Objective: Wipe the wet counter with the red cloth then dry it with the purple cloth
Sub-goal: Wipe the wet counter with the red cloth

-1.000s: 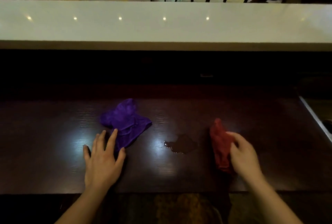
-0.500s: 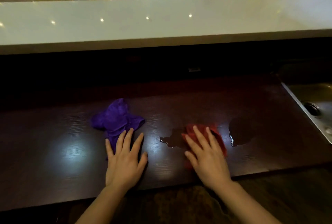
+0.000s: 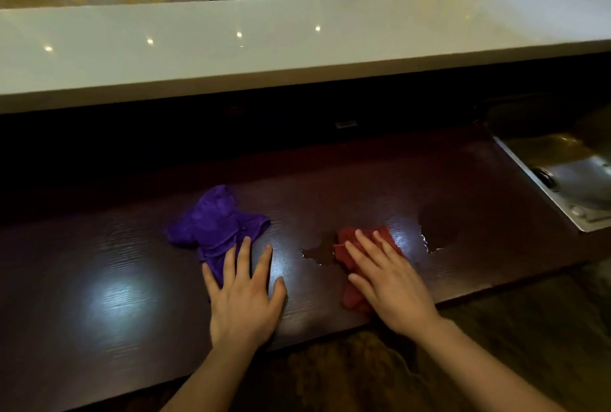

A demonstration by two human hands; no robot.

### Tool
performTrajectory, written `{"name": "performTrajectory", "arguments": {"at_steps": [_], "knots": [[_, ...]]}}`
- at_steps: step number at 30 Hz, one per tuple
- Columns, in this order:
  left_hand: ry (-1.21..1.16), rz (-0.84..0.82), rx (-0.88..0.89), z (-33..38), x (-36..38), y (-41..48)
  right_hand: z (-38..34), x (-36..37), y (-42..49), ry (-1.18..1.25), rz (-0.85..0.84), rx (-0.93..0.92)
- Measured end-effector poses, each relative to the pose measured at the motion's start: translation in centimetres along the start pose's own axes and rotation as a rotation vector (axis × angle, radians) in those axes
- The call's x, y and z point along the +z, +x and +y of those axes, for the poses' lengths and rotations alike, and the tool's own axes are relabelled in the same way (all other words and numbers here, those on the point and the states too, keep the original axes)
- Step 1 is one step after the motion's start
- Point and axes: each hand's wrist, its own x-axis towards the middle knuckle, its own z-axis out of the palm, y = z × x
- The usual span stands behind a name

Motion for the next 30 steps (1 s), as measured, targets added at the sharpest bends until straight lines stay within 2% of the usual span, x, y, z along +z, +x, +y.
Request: {"name": "performTrajectory", "arguments": {"at_steps": [3,5,7,10,12,14,16,17,18,19,20,22,23,24,25,26,28,30], "knots": [[0.0,0.015,0.005,0.0,0.1,-0.1,2.3,-1.2,3.3,0.098,0.016,0.2],[0.0,0.022,0.0,0.0,0.1,0.0,0.9,-1.3,4.7,0.217,0.079,0.316],[-0.002,0.028,-0.006,0.0,0.1,-0.1,-1.3,0.3,3.3,0.215,0.124,0.184],[0.002,0.052,-0.017,0.1,0.3,0.0,-1.8,0.9,-0.2,0.166,0.146,-0.164],[0.012,0.058,-0.018,0.1,0.3,0.0,0.4,-0.2,1.4,0.131,0.209,-0.191],[0.013,0.062,-0.025,0.2,0.2,-0.1,1.2,-2.4,4.2,0.386,0.253,0.072],[0.015,0.064,-0.026,0.4,-0.1,-0.1,1.3,-5.1,6.3,0.939,0.307,0.33],[0.018,0.064,-0.027,0.5,-0.2,-0.1,1.3,-6.0,6.8,1.232,0.279,0.403],[0.018,0.065,-0.031,0.5,-0.4,-0.1,1.5,-6.4,7.1,1.399,0.246,0.439],[0.016,0.067,-0.036,0.6,-0.5,-0.2,2.0,-6.5,7.0,1.443,0.177,0.443],[0.015,0.069,-0.037,0.7,-0.5,-0.2,2.5,-6.5,6.8,1.36,0.086,0.455],[0.017,0.07,-0.038,0.8,-0.7,-0.3,4.3,-5.6,6.1,0.851,-0.006,0.429],[0.015,0.072,-0.038,0.8,-0.7,-0.2,5.1,-5.0,5.7,0.593,0.046,0.412],[0.01,0.074,-0.038,0.8,-0.6,-0.2,5.3,-4.6,5.2,0.452,0.153,0.363],[0.007,0.076,-0.039,0.8,-0.6,-0.2,4.9,-4.4,4.8,0.432,0.238,0.29],[0.007,0.077,-0.038,0.8,-0.5,-0.1,4.0,-4.0,4.7,0.413,0.234,0.199],[0.011,0.079,-0.036,0.8,-0.5,-0.1,1.9,-2.7,4.4,0.212,0.039,-0.022],[0.013,0.083,-0.033,0.7,-0.4,-0.2,1.3,-1.2,3.8,0.046,-0.082,-0.069]]}}
